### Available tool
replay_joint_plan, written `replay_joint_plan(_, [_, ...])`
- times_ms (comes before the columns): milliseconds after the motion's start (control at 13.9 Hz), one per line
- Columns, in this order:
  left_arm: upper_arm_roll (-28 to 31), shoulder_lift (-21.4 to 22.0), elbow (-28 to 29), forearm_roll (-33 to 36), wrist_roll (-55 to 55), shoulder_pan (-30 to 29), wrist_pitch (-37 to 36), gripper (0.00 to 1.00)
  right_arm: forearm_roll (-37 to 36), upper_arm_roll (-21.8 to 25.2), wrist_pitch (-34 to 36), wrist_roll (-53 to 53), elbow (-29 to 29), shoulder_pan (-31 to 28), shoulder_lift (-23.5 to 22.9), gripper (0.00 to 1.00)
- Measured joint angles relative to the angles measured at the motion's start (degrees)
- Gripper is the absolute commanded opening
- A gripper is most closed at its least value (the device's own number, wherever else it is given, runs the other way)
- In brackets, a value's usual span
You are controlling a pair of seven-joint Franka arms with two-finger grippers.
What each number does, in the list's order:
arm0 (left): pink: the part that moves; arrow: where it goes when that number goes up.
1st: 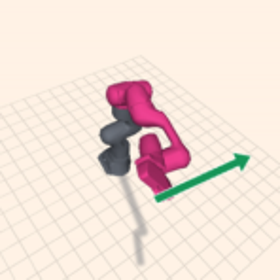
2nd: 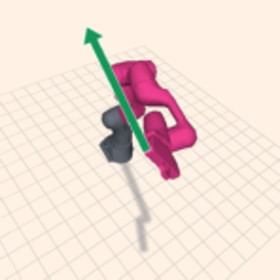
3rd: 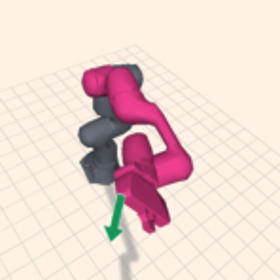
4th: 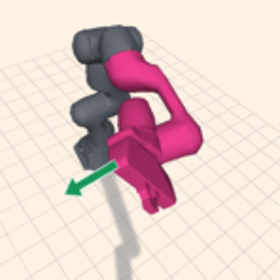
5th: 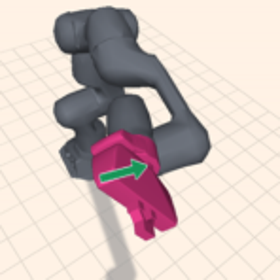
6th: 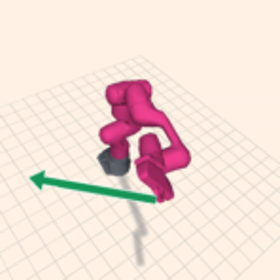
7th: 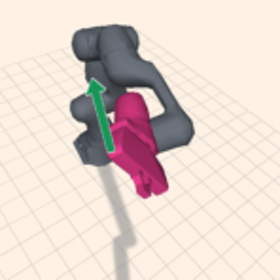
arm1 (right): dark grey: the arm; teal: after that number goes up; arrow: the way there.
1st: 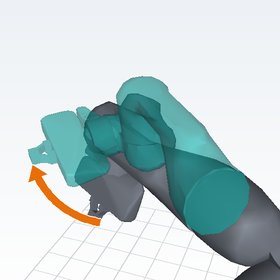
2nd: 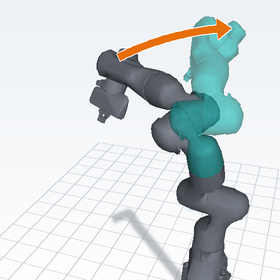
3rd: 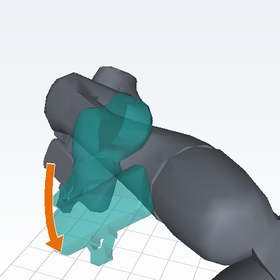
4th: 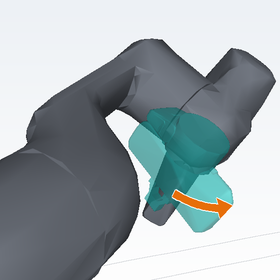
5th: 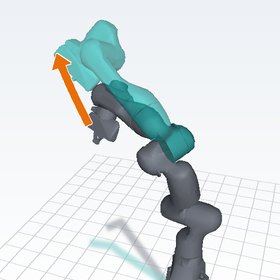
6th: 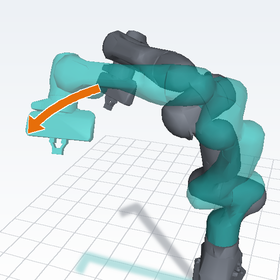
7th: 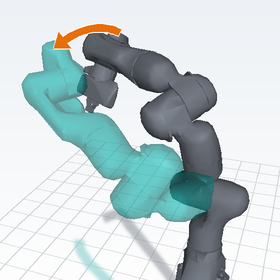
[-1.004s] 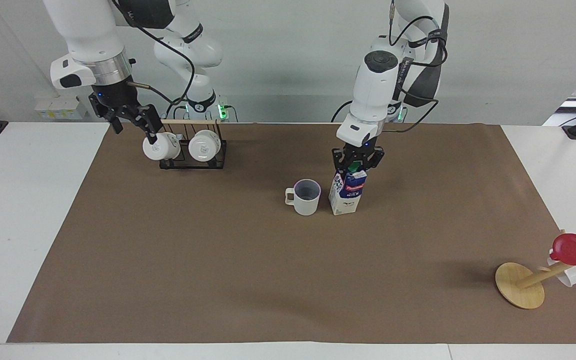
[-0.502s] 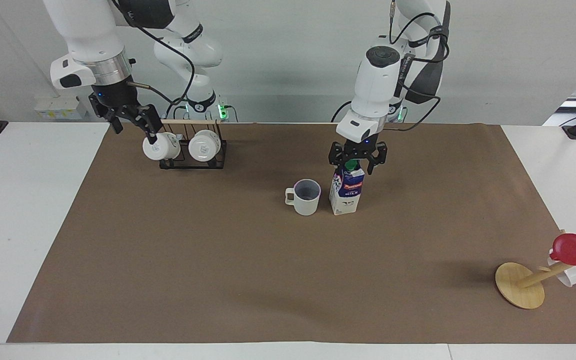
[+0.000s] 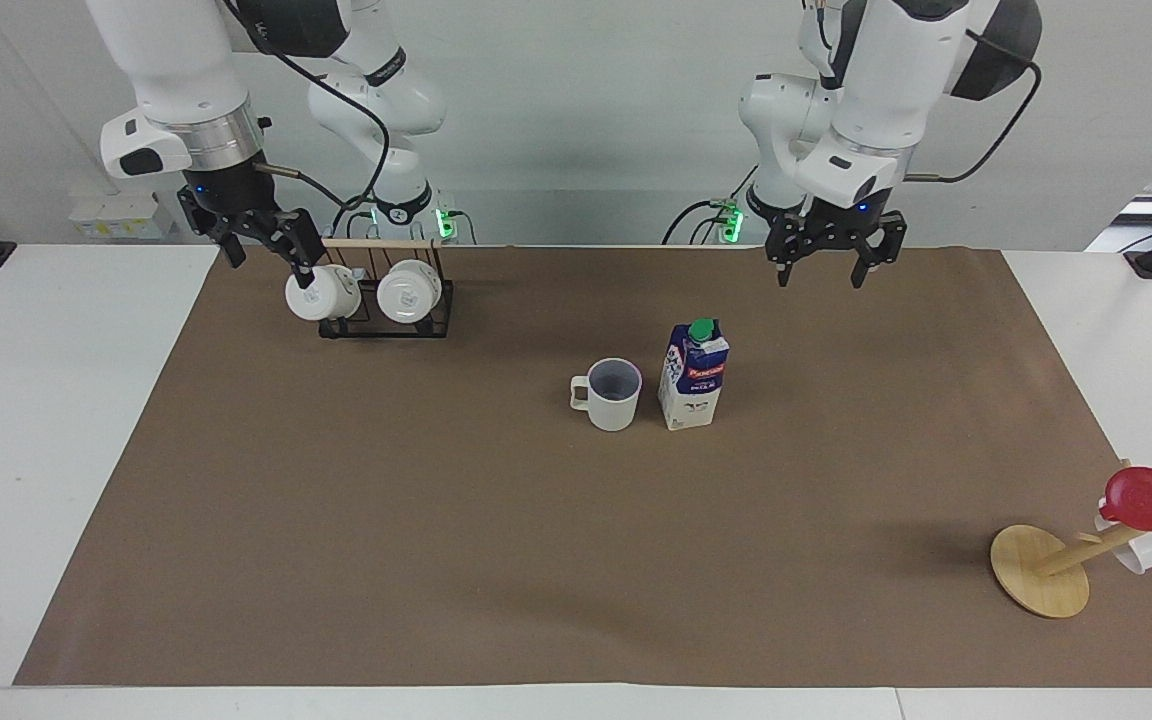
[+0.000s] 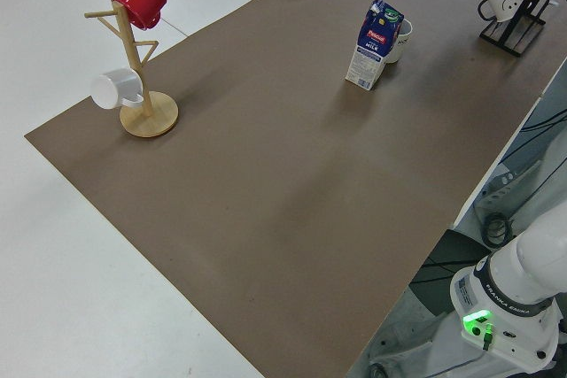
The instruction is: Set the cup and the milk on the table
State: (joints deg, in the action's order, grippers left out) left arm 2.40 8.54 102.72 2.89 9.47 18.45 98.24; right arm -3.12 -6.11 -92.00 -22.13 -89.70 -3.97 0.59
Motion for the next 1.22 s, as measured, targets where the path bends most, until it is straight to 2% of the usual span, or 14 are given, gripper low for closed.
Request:
replay_joint_plan(287, [0.2, 2.8, -1.8, -0.1, -3.8, -5.0, -5.6, 1.00, 0.0, 0.0, 0.0, 0.0, 0.0, 0.0, 0.0, 1.00])
replay_joint_plan(574, [0.6, 3.0, -4.1, -0.1, -4.2, -7.4, -7.4, 1.00, 0.0, 0.0, 0.0, 0.0, 0.0, 0.0, 0.0, 1.00])
replay_joint_plan(1219, [0.6, 3.0, -4.6, -0.1, -5.3, -8.3, -8.3, 1.00, 0.0, 0.0, 0.0, 0.0, 0.0, 0.0, 0.0, 1.00])
